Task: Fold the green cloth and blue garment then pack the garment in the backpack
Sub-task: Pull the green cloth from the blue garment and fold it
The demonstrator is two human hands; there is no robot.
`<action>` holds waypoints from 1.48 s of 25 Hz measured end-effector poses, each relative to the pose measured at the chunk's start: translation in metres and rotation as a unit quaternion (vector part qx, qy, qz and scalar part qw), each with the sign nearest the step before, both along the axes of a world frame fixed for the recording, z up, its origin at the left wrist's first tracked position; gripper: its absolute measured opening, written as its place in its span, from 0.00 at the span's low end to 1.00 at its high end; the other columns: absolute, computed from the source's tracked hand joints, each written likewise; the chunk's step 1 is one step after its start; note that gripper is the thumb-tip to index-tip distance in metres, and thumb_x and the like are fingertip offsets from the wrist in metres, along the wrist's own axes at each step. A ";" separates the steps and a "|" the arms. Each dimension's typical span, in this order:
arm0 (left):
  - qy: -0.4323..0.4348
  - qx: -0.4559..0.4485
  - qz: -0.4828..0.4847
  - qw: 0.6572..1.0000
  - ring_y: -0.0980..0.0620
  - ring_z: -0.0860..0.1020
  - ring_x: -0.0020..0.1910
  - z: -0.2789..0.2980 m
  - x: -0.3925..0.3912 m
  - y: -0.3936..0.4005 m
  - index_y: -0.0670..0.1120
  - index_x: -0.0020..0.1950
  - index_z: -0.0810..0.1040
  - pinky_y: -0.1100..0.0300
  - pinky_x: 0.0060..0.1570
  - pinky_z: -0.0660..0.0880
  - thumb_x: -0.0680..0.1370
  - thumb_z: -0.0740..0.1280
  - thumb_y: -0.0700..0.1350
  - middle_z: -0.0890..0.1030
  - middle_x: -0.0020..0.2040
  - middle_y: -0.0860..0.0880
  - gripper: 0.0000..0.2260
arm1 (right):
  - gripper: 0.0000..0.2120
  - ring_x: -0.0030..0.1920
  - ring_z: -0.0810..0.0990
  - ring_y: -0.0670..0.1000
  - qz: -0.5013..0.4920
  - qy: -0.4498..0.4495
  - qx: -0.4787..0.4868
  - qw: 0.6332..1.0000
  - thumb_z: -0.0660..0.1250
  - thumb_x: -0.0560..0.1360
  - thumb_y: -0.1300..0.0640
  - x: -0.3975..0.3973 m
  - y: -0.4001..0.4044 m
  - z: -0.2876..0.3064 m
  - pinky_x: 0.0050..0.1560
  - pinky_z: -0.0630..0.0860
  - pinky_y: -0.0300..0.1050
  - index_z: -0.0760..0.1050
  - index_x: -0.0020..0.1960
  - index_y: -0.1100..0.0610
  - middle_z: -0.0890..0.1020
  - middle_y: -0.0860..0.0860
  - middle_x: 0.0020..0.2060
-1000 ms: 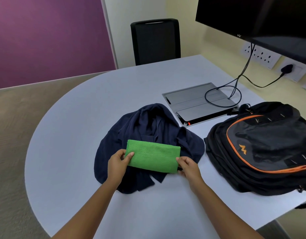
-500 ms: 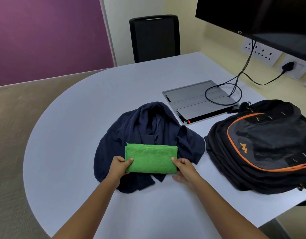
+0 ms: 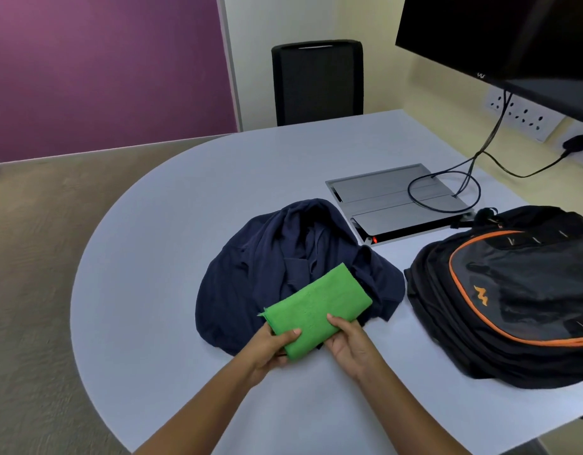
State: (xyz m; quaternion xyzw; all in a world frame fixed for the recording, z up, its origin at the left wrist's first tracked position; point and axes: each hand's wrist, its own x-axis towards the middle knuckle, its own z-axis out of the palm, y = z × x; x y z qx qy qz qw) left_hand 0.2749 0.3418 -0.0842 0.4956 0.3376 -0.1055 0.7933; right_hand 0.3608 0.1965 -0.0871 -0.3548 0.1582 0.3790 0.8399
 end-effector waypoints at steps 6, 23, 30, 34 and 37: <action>-0.014 0.018 -0.034 0.999 0.49 0.80 0.55 0.022 0.001 0.033 0.43 0.63 0.75 0.55 0.49 0.79 0.76 0.66 0.50 0.81 0.57 0.44 0.18 | 0.18 0.49 0.83 0.54 0.121 -0.108 -0.069 0.984 0.60 0.74 0.73 0.022 0.004 0.035 0.44 0.82 0.49 0.70 0.60 0.58 0.83 0.56 0.51; -0.052 0.070 0.010 0.996 0.45 0.80 0.55 0.033 -0.002 0.131 0.40 0.58 0.78 0.50 0.58 0.75 0.77 0.65 0.52 0.82 0.55 0.42 0.17 | 0.31 0.57 0.78 0.56 0.287 -0.194 -0.083 0.934 0.55 0.72 0.76 0.008 0.123 0.066 0.49 0.80 0.55 0.66 0.65 0.47 0.78 0.54 0.59; -0.054 0.114 0.103 0.987 0.45 0.80 0.55 0.021 -0.035 0.226 0.45 0.65 0.72 0.51 0.54 0.78 0.76 0.67 0.44 0.80 0.57 0.42 0.17 | 0.32 0.57 0.78 0.56 0.346 -0.176 -0.116 0.914 0.57 0.68 0.74 -0.015 0.237 0.047 0.47 0.80 0.53 0.65 0.66 0.47 0.76 0.55 0.60; -0.062 0.139 0.191 0.970 0.44 0.80 0.54 0.012 -0.053 0.290 0.48 0.63 0.72 0.50 0.53 0.78 0.76 0.68 0.41 0.80 0.56 0.41 0.17 | 0.28 0.56 0.80 0.55 0.363 -0.228 -0.190 0.883 0.58 0.72 0.73 -0.021 0.317 0.035 0.54 0.79 0.57 0.66 0.63 0.47 0.79 0.54 0.57; -0.073 0.186 0.254 0.946 0.44 0.79 0.54 0.007 -0.060 0.347 0.49 0.64 0.71 0.52 0.51 0.77 0.75 0.68 0.41 0.79 0.57 0.42 0.18 | 0.27 0.53 0.80 0.54 0.322 -0.290 -0.237 0.869 0.62 0.72 0.69 -0.026 0.380 0.029 0.49 0.81 0.51 0.66 0.65 0.46 0.78 0.55 0.56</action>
